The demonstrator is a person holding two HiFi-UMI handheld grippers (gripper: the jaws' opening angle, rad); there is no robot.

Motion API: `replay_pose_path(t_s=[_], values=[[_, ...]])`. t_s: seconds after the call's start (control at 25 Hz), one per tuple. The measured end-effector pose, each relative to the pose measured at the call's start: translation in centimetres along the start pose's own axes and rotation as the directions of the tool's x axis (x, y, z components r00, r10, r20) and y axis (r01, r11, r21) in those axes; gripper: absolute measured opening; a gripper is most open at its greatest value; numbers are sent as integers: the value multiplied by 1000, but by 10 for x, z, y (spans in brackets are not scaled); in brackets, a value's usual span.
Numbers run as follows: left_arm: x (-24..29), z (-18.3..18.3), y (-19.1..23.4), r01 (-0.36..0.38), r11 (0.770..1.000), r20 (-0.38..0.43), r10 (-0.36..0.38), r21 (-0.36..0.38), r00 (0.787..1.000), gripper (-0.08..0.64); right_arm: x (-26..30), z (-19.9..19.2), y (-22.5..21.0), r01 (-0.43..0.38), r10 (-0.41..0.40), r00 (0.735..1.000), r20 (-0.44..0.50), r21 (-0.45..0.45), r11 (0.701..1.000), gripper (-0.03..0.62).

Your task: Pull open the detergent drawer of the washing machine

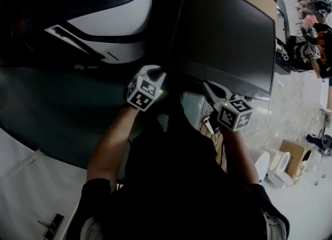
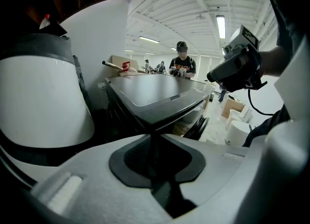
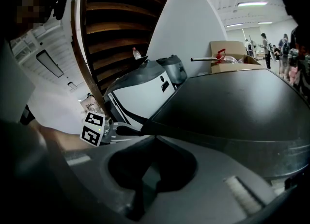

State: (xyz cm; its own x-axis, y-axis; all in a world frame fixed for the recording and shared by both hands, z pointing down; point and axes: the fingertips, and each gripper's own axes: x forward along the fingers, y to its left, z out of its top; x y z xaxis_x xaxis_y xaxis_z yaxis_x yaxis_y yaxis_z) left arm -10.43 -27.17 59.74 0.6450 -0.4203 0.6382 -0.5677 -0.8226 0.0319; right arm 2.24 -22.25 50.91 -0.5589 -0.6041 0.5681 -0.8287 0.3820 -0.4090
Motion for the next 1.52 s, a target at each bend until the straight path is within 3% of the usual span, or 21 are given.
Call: replay_pose_path(t_s=[0.68, 0.92, 1.16, 1.52], values=[[-5, 0, -7, 2, 999, -19, -1, 39, 1000, 49, -19, -10, -9, -1, 1, 1000, 5, 12, 1000, 3], [0, 1, -5, -31, 995, -51, 36, 100, 998, 54, -28, -19, -16, 11, -11, 1000, 13, 33, 999, 3], [-2, 0, -8, -31, 997, -41, 34, 71, 999, 51, -35, -22, -19, 23, -24, 1000, 19, 45, 999, 3], [-4, -2, -6, -3, 998, -41, 6, 67, 999, 43, -8, -30, -9, 33, -40, 996, -75, -95, 995, 3]])
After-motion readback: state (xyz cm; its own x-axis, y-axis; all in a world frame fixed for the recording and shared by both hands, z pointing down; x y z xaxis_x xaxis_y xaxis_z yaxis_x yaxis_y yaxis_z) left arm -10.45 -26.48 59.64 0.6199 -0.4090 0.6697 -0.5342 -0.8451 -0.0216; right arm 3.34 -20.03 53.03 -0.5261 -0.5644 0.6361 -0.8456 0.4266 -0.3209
